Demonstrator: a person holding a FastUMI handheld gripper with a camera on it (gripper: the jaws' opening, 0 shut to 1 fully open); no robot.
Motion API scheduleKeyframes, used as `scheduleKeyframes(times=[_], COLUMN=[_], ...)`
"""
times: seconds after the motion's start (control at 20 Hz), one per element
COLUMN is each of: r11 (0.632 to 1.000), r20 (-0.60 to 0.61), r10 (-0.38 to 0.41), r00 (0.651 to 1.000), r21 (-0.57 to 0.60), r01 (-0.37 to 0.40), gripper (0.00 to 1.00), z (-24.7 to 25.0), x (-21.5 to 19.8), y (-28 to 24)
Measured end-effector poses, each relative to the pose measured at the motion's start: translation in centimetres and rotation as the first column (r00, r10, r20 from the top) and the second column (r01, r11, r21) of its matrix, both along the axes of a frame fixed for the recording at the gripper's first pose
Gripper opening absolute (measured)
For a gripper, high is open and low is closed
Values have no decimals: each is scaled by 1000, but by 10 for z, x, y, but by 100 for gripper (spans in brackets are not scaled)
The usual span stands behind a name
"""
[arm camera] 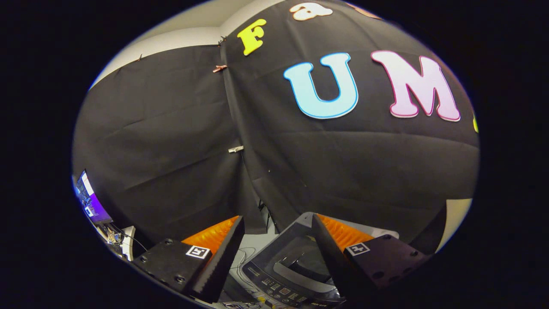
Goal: Put the clothes into the washing machine and then close the washing machine lid.
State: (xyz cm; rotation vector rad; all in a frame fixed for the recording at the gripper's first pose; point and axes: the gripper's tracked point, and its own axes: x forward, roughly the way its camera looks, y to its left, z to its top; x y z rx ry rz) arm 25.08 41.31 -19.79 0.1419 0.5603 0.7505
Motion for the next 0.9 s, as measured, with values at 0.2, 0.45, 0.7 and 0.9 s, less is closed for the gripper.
scheduleKeyframes(times=[0.2,0.45,0.7,0.9], r11=[999,993,974,946], r20=[97,200,353,430], r10=[-34,-120,-217,-301], r00=[995,972,910,851], r21=[17,32,22,24], r01=[32,116,224,322], gripper=[99,98,98,98], z=[49,102,147,180], x=[-20,-44,-76,-108], y=[-26,-82,-165,-225])
